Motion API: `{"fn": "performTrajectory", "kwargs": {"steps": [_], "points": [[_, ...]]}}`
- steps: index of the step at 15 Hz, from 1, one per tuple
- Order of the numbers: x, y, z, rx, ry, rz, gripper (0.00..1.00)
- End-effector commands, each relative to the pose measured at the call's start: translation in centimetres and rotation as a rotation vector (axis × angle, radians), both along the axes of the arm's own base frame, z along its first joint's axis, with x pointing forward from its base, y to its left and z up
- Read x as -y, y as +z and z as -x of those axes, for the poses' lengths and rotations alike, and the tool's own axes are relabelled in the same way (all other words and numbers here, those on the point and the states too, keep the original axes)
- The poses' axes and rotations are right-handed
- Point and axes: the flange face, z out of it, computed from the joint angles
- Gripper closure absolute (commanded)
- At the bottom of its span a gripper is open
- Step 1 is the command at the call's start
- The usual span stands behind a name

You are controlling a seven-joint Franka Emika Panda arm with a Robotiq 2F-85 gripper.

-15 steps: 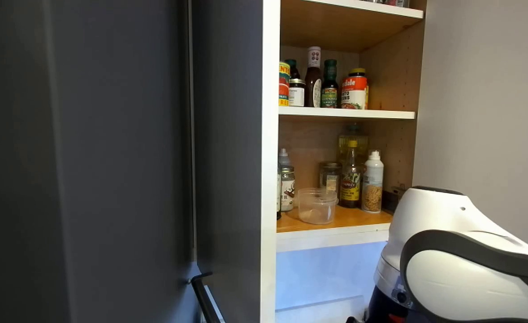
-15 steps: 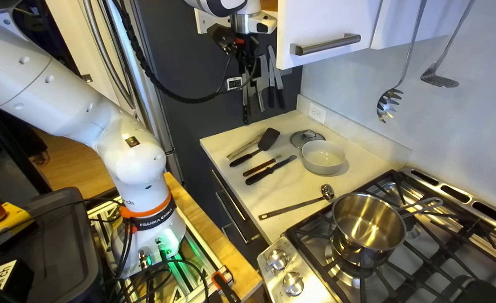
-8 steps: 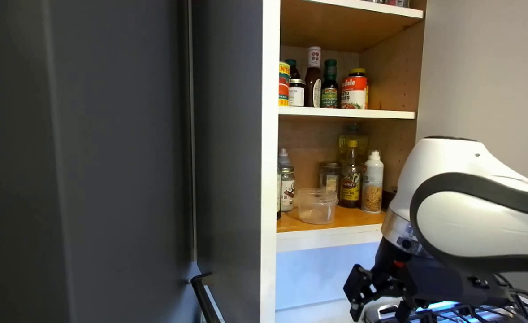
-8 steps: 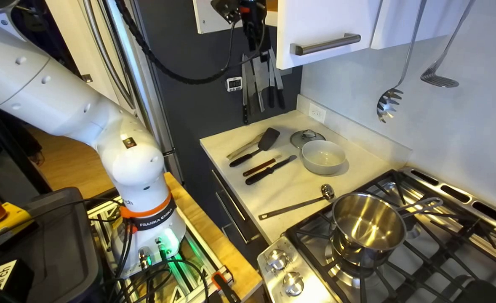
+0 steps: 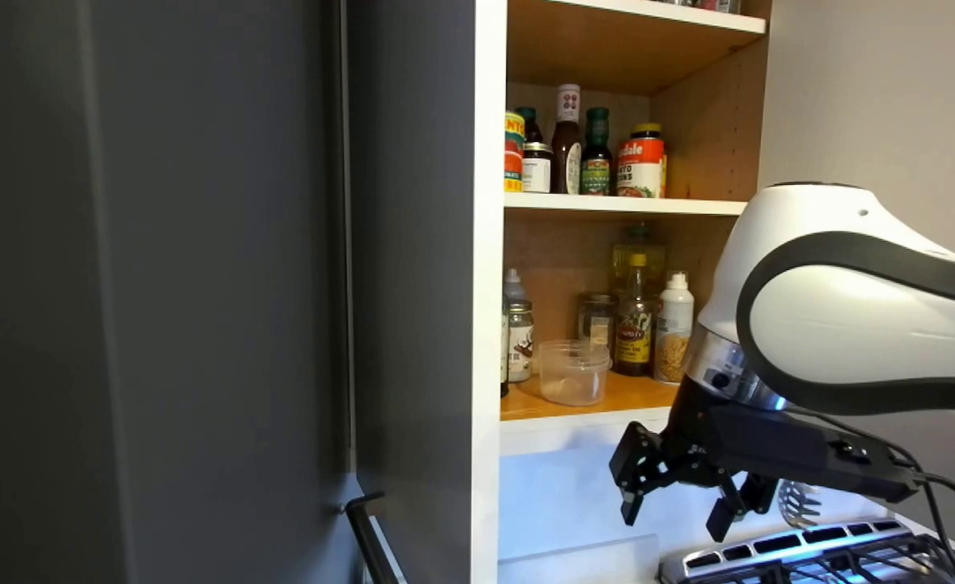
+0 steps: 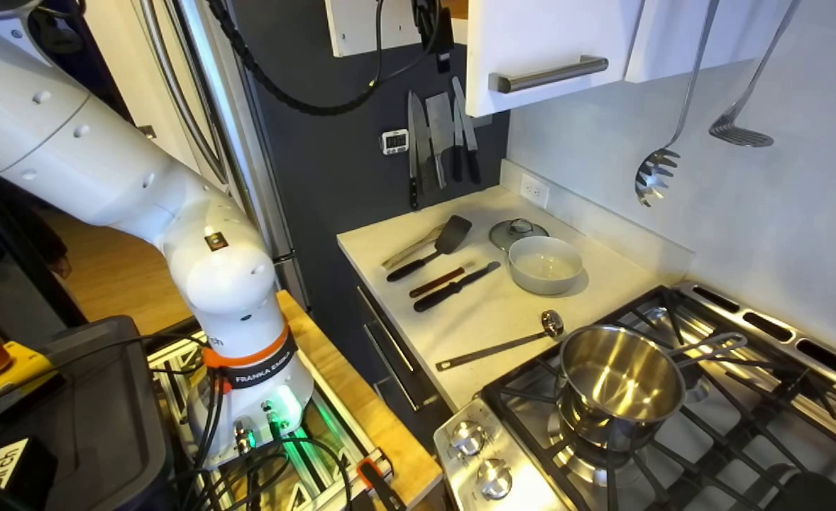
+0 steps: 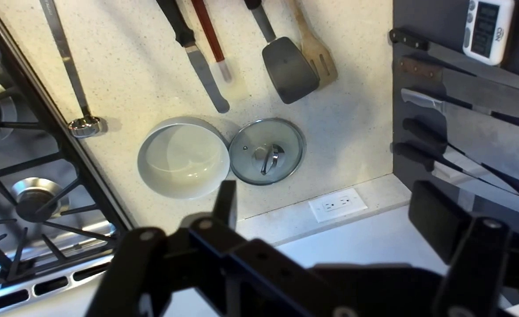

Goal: Remove the lunchbox from the middle shelf of the cabinet and put it on the middle shelf

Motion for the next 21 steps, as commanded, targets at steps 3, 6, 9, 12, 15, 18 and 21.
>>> {"fn": "performTrajectory", "kwargs": {"steps": [3, 6, 9, 12, 15, 18, 21], "points": [[1.7, 2.1, -0.5, 0.156, -0.121, -0.025, 0.0], [3.0, 4.6, -1.1, 0.321, -0.198, -0.023, 0.0], [4.0, 6.3, -2.1, 0.447, -0.302, -0.036, 0.0], [4.4, 7.5, -2.7, 0.526, -0.359, -0.054, 0.0], [4.6, 8.1, -3.7, 0.556, -0.386, -0.067, 0.0], [4.9, 8.4, -5.0, 0.568, -0.412, -0.096, 0.0], [5.3, 8.4, -6.7, 0.564, -0.424, -0.111, 0.0]]}}
